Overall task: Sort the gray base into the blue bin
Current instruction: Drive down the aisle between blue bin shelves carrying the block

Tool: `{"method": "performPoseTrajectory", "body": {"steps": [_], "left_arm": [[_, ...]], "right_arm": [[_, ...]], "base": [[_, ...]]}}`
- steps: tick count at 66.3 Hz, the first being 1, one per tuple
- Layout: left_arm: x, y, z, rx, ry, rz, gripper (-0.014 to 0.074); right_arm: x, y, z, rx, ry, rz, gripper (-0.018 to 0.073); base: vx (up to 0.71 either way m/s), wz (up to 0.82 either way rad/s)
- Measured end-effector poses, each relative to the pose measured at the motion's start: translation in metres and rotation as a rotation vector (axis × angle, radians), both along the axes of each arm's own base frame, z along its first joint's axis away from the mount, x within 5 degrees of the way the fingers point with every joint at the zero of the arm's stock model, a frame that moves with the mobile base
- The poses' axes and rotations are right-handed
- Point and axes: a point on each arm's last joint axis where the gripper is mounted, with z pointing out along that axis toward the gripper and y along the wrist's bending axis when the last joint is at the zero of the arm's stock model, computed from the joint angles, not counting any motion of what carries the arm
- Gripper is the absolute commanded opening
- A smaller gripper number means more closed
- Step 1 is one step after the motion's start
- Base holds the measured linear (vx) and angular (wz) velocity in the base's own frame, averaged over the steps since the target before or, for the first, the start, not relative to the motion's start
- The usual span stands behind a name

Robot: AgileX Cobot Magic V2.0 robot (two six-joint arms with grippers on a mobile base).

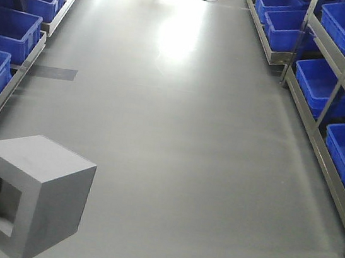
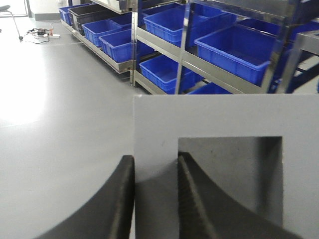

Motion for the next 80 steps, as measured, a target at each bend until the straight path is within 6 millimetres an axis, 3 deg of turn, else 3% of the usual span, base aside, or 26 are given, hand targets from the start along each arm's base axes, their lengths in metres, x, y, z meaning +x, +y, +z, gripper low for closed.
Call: {"method": "performPoseTrajectory", "body": {"steps": [80], "left_arm": [[0.0000,0.0000,0.0000,0.000,0.000,0.000,-0.0006]], "right_arm": [[0.0000,0.0000,0.0000,0.000,0.000,0.000,-0.0009]], "base": [[0.49,0.02]]}}
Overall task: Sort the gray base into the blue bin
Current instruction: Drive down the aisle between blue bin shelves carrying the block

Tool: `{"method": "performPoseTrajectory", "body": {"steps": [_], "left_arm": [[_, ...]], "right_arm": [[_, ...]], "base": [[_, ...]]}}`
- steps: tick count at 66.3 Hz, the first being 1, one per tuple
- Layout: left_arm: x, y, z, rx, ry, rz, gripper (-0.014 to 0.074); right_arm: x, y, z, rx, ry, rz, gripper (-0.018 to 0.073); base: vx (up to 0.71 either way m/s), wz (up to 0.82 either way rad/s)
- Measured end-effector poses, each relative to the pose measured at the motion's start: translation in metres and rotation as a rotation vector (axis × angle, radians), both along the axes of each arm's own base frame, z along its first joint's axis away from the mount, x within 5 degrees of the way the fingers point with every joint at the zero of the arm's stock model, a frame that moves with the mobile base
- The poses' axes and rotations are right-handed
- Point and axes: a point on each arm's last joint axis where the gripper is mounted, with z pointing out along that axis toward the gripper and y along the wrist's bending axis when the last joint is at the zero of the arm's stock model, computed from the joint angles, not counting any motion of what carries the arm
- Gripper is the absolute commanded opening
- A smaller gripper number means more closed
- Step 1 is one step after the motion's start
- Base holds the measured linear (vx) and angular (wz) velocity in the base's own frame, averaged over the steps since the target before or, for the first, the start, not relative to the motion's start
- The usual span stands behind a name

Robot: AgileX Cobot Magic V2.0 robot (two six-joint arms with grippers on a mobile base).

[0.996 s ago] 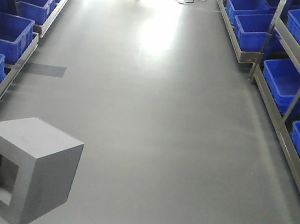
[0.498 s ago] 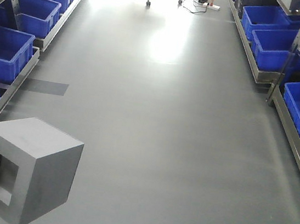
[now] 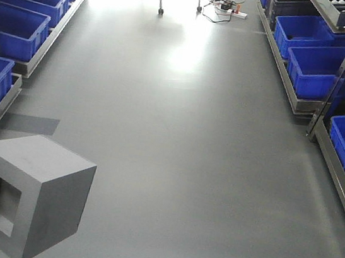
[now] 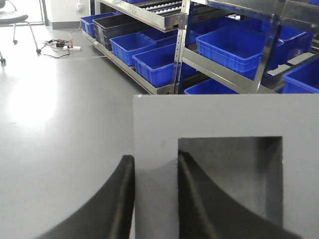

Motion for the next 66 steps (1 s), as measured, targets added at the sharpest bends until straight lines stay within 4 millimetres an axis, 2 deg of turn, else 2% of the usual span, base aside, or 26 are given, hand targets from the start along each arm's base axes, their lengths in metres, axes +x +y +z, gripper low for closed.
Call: {"method": "performPoseTrajectory", "body": {"steps": [66], "left_arm": [[0.0000,0.0000,0.0000,0.000,0.000,0.000,-0.0006]], "right_arm": [[0.0000,0.0000,0.0000,0.000,0.000,0.000,-0.0009]], "base": [[0.45,-0.02]]}}
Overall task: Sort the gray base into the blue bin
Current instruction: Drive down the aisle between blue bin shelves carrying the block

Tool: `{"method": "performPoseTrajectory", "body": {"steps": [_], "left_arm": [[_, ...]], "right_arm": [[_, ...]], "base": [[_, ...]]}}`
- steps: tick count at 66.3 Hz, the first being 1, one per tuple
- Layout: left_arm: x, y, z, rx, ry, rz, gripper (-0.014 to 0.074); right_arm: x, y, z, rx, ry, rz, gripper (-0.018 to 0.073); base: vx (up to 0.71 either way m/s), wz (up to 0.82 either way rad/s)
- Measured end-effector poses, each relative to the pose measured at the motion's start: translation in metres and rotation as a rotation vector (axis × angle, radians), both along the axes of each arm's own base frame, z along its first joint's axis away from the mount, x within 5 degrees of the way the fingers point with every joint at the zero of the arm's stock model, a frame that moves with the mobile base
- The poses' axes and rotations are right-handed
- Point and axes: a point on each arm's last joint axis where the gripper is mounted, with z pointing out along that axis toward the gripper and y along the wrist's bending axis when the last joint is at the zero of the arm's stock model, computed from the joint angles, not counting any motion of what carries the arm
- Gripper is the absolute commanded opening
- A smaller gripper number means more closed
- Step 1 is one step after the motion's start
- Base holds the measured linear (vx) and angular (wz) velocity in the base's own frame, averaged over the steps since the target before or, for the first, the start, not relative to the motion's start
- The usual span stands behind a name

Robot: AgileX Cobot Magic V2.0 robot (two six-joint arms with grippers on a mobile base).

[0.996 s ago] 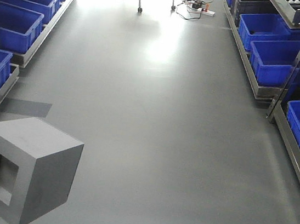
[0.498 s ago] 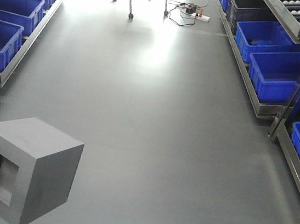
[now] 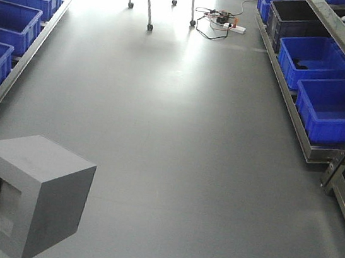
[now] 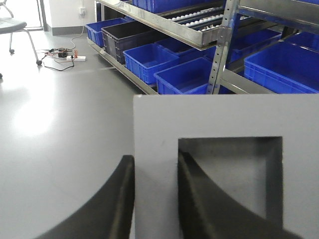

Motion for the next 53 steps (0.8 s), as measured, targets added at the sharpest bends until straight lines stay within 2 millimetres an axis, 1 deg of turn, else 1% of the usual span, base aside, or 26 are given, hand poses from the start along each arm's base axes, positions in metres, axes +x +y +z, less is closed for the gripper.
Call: {"method": "performPoseTrajectory", "body": {"steps": [34,53], "left_arm": [[0.0000,0.0000,0.0001,0.000,-0.001,0.000,-0.0006],[0.0000,0.0000,0.0000,0.000,0.000,0.000,-0.0006]], "right_arm": [[0.0000,0.0000,0.0000,0.000,0.000,0.000,-0.0009],[0.0000,0.0000,0.0000,0.000,0.000,0.000,-0.0009]], "base": [[0.43,-0.04],[0.40,0.17]]}}
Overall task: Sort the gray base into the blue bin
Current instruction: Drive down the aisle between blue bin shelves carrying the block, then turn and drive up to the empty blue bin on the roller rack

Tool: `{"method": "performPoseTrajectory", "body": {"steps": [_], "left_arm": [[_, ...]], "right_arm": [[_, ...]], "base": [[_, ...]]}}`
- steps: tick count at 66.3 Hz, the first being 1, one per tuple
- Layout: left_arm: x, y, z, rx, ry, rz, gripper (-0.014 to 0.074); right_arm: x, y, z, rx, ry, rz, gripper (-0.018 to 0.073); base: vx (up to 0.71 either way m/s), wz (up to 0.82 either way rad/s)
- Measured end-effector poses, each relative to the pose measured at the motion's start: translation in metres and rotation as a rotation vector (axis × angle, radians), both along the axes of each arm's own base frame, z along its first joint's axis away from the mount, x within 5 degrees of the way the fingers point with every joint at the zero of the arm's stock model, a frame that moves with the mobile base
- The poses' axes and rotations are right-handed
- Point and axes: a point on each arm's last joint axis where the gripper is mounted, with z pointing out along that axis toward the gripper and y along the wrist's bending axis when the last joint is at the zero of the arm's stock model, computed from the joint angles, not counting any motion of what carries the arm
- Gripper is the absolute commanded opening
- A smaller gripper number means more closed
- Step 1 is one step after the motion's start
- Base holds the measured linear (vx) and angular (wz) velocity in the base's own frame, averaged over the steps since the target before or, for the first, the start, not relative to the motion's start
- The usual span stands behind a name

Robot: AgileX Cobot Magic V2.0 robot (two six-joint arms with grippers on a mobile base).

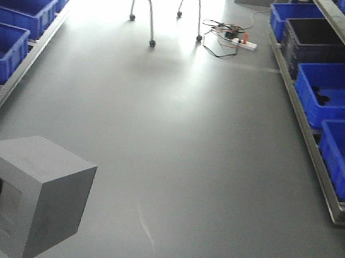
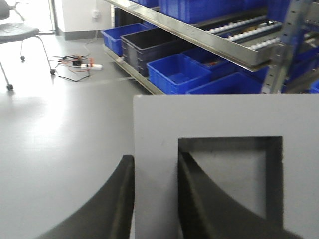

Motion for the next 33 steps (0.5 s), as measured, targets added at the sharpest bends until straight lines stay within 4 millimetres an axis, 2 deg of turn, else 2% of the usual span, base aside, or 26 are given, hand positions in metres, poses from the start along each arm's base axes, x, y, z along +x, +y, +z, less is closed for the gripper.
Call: {"method": "performPoseTrajectory", "body": {"steps": [14,33], "left_arm": [[0.0001,-0.0001,0.0000,0.000,0.000,0.000,-0.0006],[0.0001,-0.0001,0.0000,0.000,0.000,0.000,-0.0006]], "right_arm": [[0.0000,0.0000,0.0000,0.000,0.000,0.000,-0.0009],[0.0000,0.0000,0.0000,0.000,0.000,0.000,-0.0009]], "base": [[0.35,0.48],[0.27,0.71]]}}
